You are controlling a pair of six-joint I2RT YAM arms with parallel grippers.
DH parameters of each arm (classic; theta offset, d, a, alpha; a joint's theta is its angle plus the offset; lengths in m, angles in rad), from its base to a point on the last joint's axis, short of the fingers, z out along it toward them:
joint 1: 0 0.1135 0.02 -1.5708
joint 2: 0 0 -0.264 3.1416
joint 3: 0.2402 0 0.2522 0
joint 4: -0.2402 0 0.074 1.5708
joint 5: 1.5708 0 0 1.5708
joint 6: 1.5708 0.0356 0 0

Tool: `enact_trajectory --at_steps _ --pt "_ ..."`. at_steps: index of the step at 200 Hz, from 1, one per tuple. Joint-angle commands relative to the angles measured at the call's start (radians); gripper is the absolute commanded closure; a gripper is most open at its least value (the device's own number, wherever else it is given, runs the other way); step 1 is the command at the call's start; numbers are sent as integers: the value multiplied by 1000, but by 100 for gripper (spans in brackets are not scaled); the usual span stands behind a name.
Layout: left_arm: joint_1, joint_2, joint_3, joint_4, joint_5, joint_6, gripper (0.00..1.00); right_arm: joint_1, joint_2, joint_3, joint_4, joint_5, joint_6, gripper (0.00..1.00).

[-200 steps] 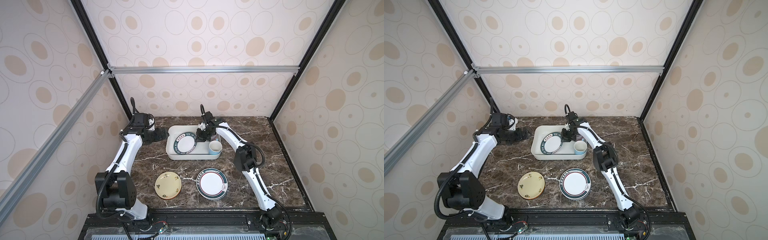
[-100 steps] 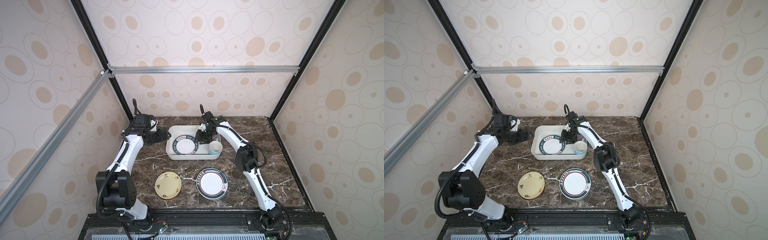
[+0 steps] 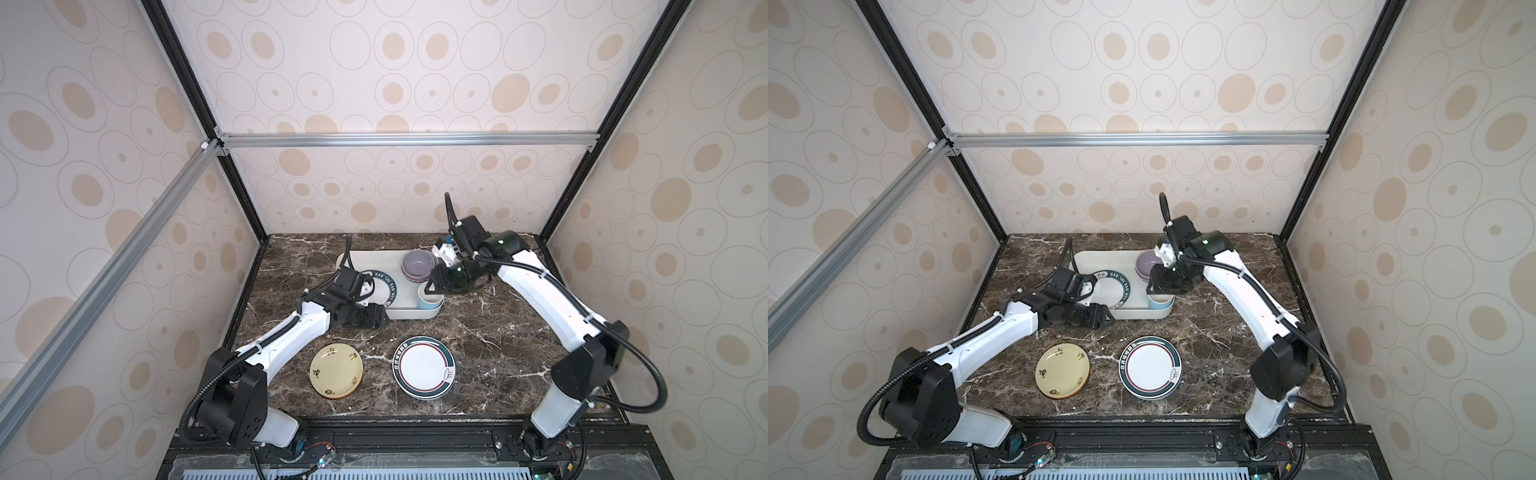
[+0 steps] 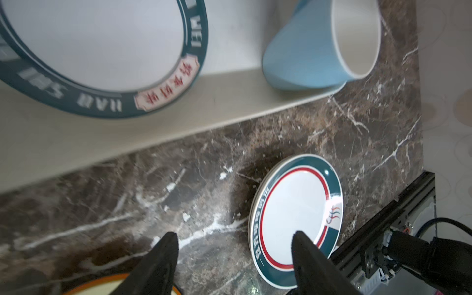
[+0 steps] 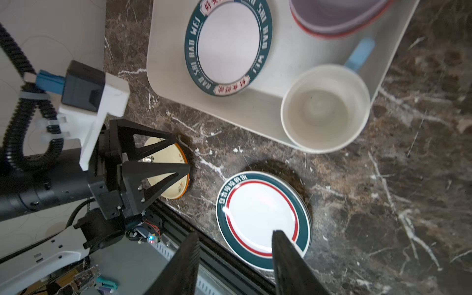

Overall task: Place the mixed dishes into the plastic bin
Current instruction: 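Release the plate in the bin and move both grippers to the red-ringed plate stack, then grip the red-ringed green plate stack edges with both grippers from opposite sides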

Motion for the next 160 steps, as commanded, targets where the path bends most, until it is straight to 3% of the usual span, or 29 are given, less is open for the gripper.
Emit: enact_trajectory --at_steps 1,37,72,107,160 --pt "-78 -48 -60 40 -86 -95 41 4 -114 -226 26 33 38 52" --pt "-215 -40 -121 53 -141 -166 73 14 -302 -530 110 21 110 58" --pt "-311 -19 -148 79 -182 -223 92 21 -385 -691 175 22 151 65" --pt "-361 -17 -178 98 -215 -249 94 21 -414 -752 210 25 165 65" --pt "-363 8 -199 128 -221 -252 94 19 -401 -777 231 26 157 62"
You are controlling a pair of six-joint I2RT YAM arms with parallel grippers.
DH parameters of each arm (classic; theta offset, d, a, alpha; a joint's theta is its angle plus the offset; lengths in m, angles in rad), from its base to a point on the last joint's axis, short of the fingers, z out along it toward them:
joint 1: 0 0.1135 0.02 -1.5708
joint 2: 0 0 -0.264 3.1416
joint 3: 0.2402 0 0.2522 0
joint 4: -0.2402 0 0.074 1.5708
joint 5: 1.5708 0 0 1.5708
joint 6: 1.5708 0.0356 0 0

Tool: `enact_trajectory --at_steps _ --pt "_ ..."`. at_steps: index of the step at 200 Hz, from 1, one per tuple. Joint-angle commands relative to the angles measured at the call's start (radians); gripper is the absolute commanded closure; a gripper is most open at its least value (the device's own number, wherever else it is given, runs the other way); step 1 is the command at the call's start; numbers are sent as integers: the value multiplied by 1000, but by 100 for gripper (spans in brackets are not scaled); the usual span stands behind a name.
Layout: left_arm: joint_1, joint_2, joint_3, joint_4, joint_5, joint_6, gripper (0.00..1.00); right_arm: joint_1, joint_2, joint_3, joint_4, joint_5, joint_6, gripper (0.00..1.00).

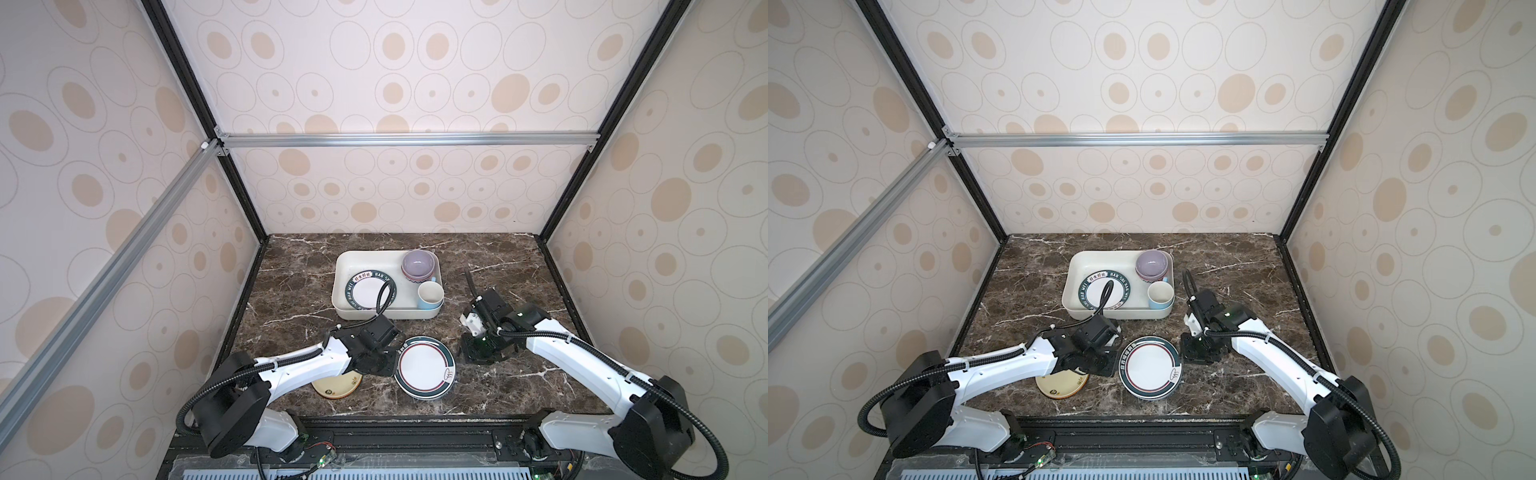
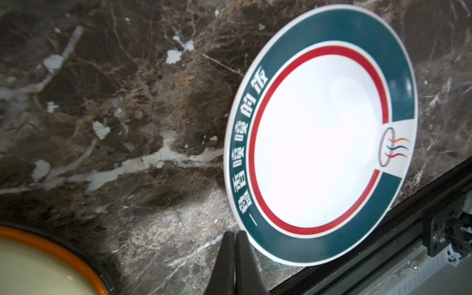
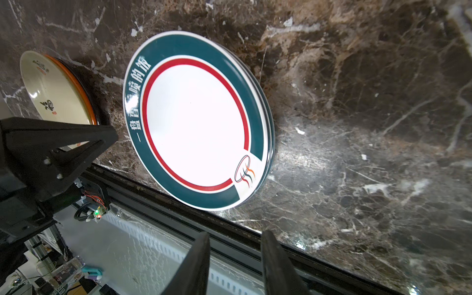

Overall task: Place the mixed dishes into the plastic bin
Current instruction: 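Grip the red-ringed green plate stack edges with both grippers from opposite sides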

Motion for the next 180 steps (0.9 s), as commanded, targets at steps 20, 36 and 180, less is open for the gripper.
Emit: enact_trajectory --at_steps 20,36,180 --pt "-8 38 9 45 -22 -19 94 5 -10 -26 7 21 7 61" --pt "-9 58 14 58 -15 -15 95 5 -12 -31 2 33 8 60" --pt "-9 169 73 60 17 42 100 -37 117 -120 105 12 11 58"
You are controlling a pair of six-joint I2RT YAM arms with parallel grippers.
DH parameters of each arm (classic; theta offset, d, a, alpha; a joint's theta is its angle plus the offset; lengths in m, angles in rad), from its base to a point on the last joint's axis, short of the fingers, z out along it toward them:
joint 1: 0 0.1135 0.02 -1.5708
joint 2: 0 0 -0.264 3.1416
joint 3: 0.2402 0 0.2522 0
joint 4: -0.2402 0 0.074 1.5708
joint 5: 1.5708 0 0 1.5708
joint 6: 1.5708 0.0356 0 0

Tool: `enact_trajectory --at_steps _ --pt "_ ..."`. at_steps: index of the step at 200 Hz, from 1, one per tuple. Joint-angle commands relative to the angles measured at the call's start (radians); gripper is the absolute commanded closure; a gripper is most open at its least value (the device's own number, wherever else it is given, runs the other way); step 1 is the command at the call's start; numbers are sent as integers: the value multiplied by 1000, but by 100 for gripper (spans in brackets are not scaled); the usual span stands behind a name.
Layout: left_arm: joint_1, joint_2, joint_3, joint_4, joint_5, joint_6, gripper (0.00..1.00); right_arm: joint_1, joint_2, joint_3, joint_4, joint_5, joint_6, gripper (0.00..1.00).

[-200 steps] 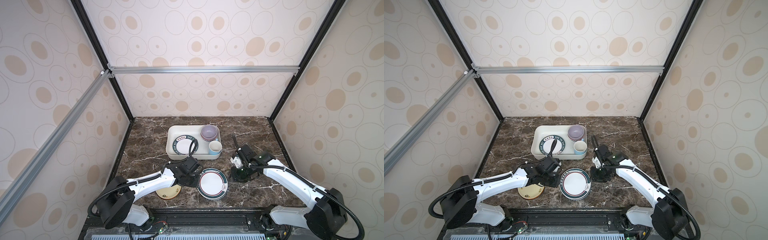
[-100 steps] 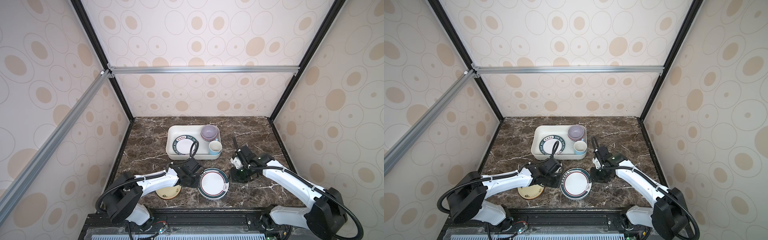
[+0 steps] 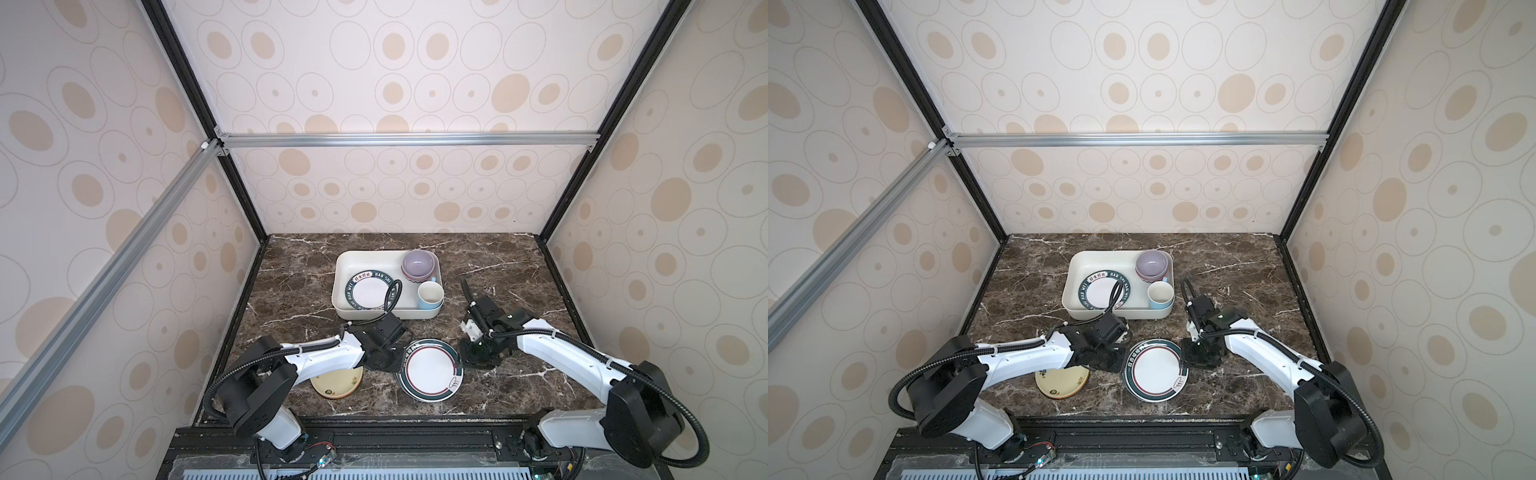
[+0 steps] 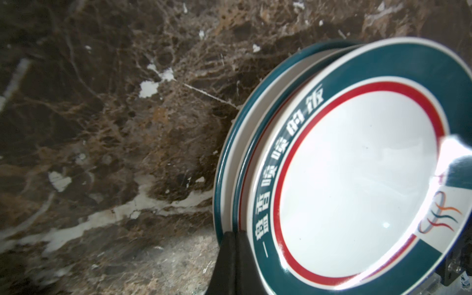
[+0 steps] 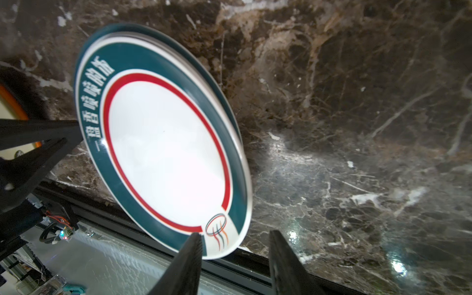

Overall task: Place the mixed dishes into the plastic bin
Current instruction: 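Grip the red-ringed green plate stack edges with both grippers from opposite sides, then tilt the top red-ringed plate up with the right gripper while the left holds the stack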

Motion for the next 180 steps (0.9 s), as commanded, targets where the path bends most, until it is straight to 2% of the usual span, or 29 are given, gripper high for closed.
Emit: enact_trajectory --at_steps 1,16,53,81,131,180 --pt "-8 24 25 -31 1 21 100 -14 30 -32 37 -30 8 58" --pt "-10 26 25 -31 0 21 100 -14 48 -38 55 -45 8 62" --pt "-9 33 24 -26 8 21 100 -14 63 -33 71 -78 4 81" --pt "-10 39 28 -22 12 18 100 -17 62 -21 49 -75 -5 100" --pt "-1 32 68 -60 -14 21 100 -54 23 47 -28 -68 -39 100" --pt "92 -48 106 -135 -46 49 73 -90 21 136 -52 -139 -57 100"
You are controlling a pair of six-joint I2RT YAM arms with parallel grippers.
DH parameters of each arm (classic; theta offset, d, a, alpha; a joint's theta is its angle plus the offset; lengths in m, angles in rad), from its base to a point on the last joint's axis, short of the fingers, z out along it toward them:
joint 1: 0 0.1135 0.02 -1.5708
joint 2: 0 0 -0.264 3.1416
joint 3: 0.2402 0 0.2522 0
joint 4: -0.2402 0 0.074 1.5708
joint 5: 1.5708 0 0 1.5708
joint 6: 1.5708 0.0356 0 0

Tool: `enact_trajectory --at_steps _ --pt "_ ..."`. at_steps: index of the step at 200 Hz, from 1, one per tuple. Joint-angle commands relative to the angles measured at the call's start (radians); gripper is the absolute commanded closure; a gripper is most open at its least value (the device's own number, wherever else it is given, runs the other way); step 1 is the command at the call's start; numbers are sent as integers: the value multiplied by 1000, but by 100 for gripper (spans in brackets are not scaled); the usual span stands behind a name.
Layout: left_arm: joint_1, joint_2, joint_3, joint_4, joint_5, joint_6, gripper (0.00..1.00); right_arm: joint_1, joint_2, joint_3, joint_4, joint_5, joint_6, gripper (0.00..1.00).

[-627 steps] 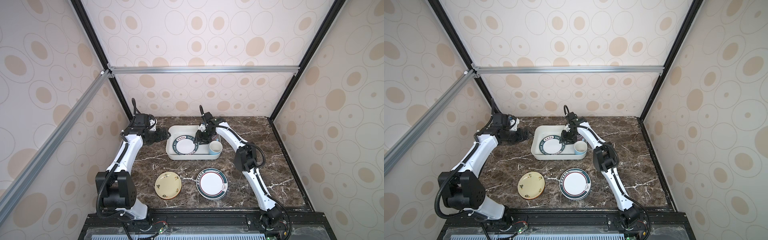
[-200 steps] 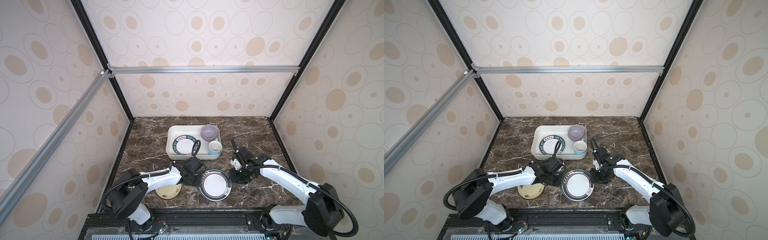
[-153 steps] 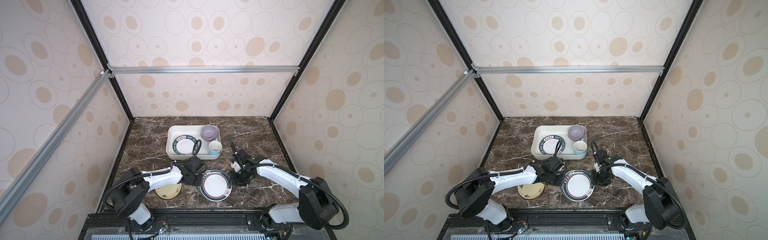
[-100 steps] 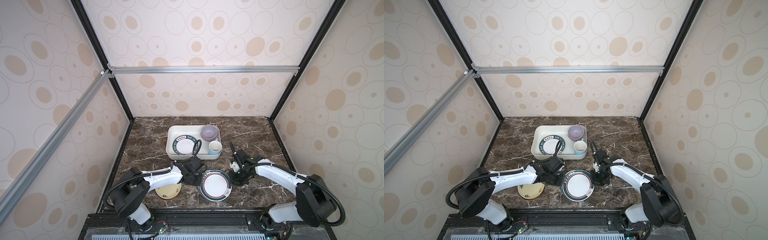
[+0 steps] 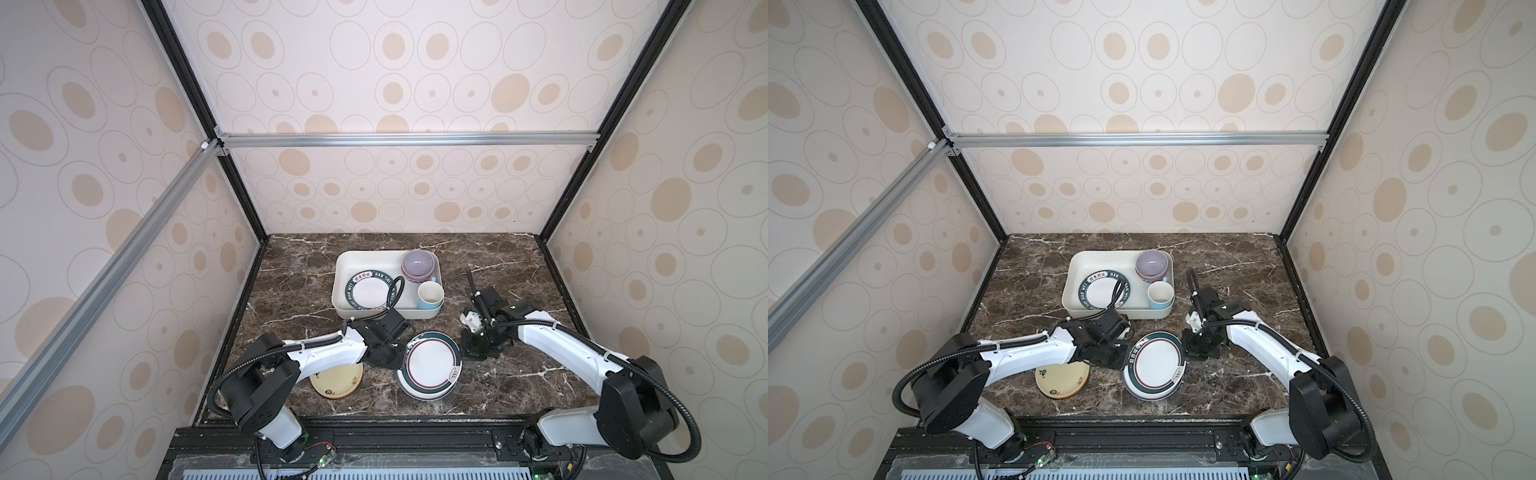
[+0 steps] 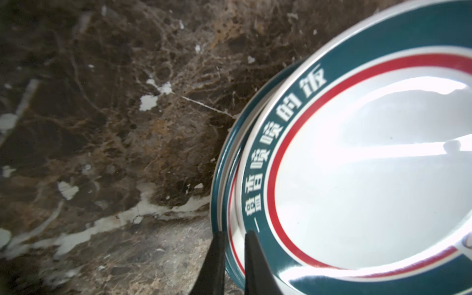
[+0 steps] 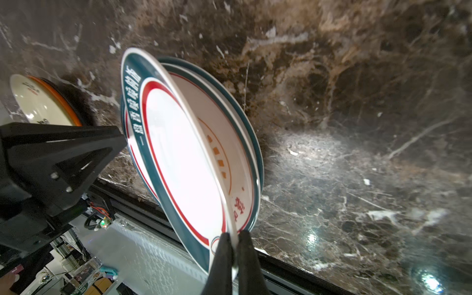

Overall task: Place the mixed dishes into the plastic bin
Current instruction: 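Tilt the top red-ringed plate up with the right gripper while the left holds the stack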

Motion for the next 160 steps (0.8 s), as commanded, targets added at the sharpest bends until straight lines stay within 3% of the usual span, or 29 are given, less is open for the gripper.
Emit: enact_trajectory --at_steps 1,21,67,101,128,160 --pt "57 -58 49 -72 -32 29 72 -14 -4 44 -37 -31 -19 100" --pt "105 -96 59 -105 -42 47 65 -18 11 74 -33 -57 -21 100" --pt "191 -165 97 -158 -44 74 58 -22 38 141 -47 -110 -35 100" --pt "222 -167 95 -148 -6 84 57 -27 56 151 -46 -119 -46 100" --pt "220 -138 72 -97 71 72 62 -31 73 132 -28 -126 -46 100" --pt "218 -135 77 -100 54 75 61 -33 57 145 -24 -152 -39 100"
